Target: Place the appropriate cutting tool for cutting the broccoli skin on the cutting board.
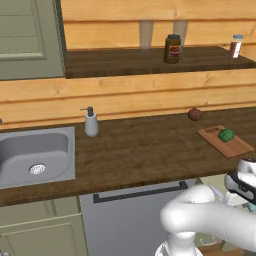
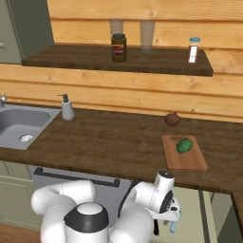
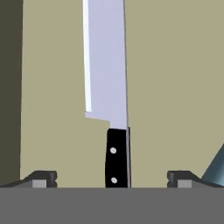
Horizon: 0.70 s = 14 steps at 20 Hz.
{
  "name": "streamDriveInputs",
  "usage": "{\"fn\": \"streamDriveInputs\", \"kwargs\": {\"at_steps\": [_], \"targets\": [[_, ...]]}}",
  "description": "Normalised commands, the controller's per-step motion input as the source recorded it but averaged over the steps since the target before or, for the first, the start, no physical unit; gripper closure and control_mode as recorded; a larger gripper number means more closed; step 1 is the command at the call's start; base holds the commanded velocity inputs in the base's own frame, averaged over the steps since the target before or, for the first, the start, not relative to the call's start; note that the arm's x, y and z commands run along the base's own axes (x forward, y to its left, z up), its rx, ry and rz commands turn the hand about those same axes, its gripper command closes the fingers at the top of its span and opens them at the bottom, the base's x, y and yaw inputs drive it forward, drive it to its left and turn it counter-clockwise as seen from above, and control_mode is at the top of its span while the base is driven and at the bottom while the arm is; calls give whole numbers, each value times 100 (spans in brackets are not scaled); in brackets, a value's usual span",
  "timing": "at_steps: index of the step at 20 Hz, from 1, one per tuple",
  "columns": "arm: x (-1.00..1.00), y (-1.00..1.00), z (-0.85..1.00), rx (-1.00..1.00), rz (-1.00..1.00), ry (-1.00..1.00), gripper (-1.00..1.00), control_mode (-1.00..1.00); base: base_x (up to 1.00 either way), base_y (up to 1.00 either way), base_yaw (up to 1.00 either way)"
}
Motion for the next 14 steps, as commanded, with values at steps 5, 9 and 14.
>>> {"fn": "streamDriveInputs", "kwargs": {"at_steps": [5,9,14], "targets": [[-11,-2,-35,0,2,0,-100,-100,0,0,0],[-11,3,-53,0,1,0,-100,-100,0,0,0],[0,44,-74,-7,0,0,100,-100,0,0,0]]}}
